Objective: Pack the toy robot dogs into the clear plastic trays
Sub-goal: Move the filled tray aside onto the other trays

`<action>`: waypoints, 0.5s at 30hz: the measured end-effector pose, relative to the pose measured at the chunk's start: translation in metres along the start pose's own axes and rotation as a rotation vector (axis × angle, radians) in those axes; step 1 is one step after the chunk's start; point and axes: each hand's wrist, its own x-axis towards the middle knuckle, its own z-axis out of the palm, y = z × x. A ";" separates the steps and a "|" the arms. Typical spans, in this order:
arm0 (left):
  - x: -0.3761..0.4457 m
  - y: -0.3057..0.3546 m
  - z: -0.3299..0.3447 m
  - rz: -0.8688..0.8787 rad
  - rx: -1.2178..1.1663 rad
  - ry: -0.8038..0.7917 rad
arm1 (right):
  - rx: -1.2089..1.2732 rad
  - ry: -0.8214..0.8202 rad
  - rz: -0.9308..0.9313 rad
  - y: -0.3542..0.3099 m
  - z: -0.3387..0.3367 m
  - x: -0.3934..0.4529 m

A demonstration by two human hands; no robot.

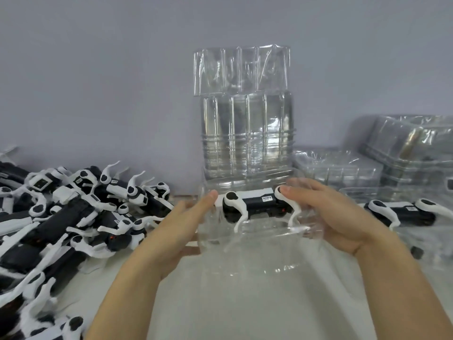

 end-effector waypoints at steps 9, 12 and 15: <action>0.005 0.002 0.014 0.007 -0.142 0.073 | -0.142 0.109 -0.047 -0.004 -0.003 -0.001; 0.002 0.005 0.020 0.021 -0.213 0.084 | -0.111 0.161 -0.078 -0.009 -0.007 -0.002; -0.003 0.010 0.030 0.063 -0.266 0.084 | -0.100 0.238 -0.117 -0.019 -0.014 -0.011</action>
